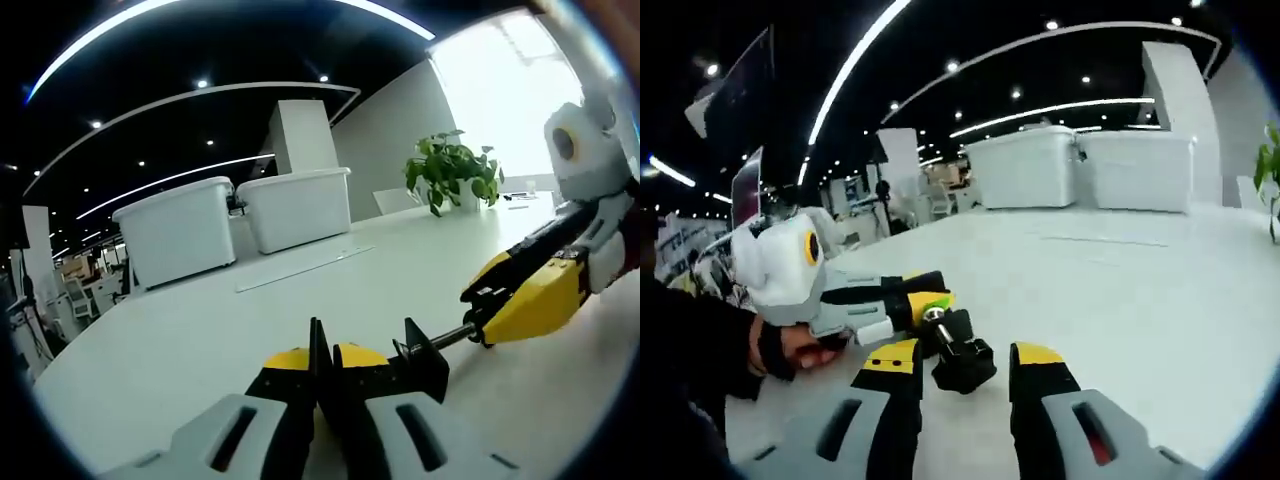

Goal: Clamp the fixed fixture on the desktop, loosen the retaining clip, secure it to the edge of the desk, and tighten the retaining clip.

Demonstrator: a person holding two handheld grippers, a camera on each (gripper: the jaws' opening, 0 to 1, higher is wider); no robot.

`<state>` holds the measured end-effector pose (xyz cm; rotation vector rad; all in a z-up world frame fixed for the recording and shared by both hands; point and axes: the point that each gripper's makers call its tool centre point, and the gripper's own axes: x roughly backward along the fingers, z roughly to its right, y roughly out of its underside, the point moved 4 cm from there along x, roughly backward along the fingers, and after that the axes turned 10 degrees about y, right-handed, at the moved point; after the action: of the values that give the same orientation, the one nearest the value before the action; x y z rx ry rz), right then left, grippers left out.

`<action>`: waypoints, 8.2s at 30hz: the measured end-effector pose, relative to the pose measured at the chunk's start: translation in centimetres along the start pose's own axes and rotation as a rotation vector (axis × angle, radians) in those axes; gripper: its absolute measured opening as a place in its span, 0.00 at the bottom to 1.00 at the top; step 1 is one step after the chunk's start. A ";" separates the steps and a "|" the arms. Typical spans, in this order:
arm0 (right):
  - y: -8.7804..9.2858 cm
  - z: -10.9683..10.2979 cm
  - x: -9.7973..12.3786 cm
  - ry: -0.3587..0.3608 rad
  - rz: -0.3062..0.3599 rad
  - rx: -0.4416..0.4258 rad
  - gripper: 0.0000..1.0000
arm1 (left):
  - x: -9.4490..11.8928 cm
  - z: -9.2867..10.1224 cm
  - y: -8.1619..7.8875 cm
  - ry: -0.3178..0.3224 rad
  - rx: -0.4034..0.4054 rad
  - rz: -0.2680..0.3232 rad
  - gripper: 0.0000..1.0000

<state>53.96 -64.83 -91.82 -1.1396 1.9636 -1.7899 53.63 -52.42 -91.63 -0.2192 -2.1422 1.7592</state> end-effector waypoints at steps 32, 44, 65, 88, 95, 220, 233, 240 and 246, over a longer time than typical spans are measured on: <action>0.1 -4.0 1.6 0.154 0.291 1.201 0.21 | -0.9 -0.5 0.6 0.008 -0.008 0.000 0.07; -0.9 -3.5 1.8 0.086 0.176 0.864 0.28 | -1.1 -0.8 0.7 0.007 -0.017 0.000 0.07; 1.1 -0.9 0.6 -0.035 -0.061 -0.249 0.22 | -1.0 -0.1 0.5 0.017 -0.018 0.003 0.07; 0.6 -3.1 0.6 0.156 0.237 1.185 0.22 | -0.8 -0.1 0.6 0.022 -0.012 0.002 0.07; -0.4 -2.4 0.7 0.070 0.064 0.841 0.25 | -0.3 0.3 0.4 0.022 -0.009 0.002 0.07; 0.3 -0.1 0.4 -0.118 -0.070 -0.379 0.25 | -0.9 -0.2 0.4 0.019 0.005 0.000 0.07; 0.3 -0.2 0.2 -0.071 -0.017 -0.287 0.22 | -0.9 -0.3 0.3 0.019 0.006 0.000 0.07; -0.1 -1.8 0.7 -0.013 0.183 0.337 0.21 | -0.8 -0.4 0.4 0.015 0.006 -0.001 0.07; -0.1 -2.9 1.2 0.084 0.280 0.680 0.21 | -0.8 -0.5 0.5 0.015 0.006 -0.002 0.07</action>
<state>51.35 -63.57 -90.70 -0.5449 1.2798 -2.1090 54.52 -52.15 -92.18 -0.2283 -2.1263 1.7572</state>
